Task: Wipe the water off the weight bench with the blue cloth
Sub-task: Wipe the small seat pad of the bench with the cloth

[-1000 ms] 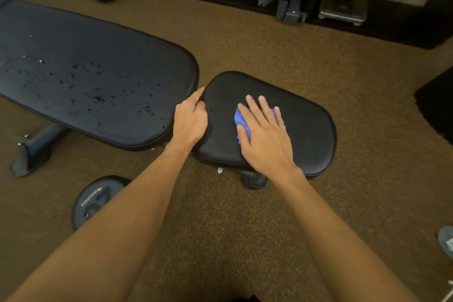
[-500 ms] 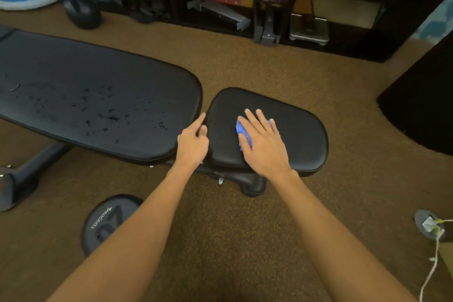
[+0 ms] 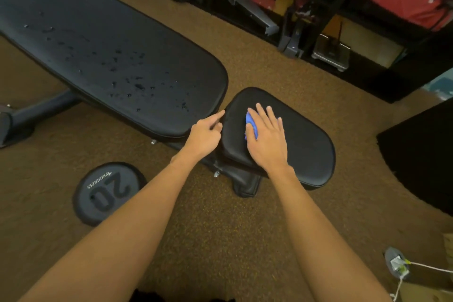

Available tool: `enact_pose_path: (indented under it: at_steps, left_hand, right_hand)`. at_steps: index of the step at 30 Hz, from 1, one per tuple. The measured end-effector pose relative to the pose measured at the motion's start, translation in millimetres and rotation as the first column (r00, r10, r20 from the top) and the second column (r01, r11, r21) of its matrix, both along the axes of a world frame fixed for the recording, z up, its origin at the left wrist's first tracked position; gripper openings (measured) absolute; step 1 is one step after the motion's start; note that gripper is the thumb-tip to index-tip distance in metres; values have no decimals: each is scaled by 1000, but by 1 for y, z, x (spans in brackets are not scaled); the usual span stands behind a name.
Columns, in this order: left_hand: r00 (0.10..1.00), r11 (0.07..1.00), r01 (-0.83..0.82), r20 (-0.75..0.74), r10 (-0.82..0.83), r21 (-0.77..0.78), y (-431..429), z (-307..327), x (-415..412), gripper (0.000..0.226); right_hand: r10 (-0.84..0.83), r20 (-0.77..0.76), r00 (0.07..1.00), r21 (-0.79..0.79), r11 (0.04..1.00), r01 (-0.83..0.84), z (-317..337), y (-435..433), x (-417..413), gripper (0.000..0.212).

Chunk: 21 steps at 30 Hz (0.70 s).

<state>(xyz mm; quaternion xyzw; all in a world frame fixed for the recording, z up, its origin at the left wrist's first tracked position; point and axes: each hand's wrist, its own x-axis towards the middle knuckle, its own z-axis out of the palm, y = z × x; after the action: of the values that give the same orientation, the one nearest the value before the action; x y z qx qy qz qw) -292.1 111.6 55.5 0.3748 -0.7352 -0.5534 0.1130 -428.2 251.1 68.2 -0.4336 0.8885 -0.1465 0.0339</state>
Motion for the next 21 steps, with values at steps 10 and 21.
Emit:
enact_pose_path:
  at_steps: [10, 21]
  left_hand:
    - [999, 996, 33, 2, -33, 82, -4, -2, 2, 51]
    - [999, 988, 48, -5, -48, 145, -5, -3, 6, 58]
  right_hand:
    - [273, 3, 962, -3, 962, -273, 1, 0, 5, 49]
    - [306, -11, 952, -15, 952, -306, 1, -8, 24, 49]
